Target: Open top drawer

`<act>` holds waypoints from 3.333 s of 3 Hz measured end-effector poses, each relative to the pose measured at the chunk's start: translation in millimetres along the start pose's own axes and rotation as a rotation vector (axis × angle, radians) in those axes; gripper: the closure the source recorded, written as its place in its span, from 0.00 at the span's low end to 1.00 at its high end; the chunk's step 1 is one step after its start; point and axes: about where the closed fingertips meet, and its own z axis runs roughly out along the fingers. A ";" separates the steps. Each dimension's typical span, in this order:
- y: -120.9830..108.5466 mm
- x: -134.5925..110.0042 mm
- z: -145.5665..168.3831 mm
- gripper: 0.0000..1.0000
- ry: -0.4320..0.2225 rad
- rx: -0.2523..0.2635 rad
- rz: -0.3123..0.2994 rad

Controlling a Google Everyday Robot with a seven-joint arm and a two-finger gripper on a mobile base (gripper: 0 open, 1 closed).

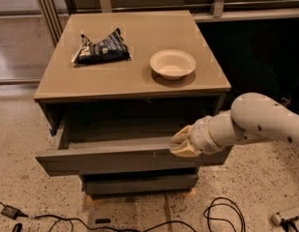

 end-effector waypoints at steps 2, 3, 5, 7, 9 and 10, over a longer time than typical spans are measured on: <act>9.3 18.5 18.7 0.00 0.012 -0.044 0.030; 17.0 30.6 27.2 0.00 0.021 -0.068 0.050; 17.0 30.6 27.2 0.19 0.021 -0.068 0.050; 27.8 31.9 8.0 0.65 0.025 -0.051 0.042; 41.6 36.1 0.9 1.00 0.021 -0.040 0.052; 41.3 35.6 0.6 0.81 0.021 -0.040 0.052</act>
Offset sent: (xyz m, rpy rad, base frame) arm -0.0124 -0.0066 -0.0664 -0.0039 0.1320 -0.0018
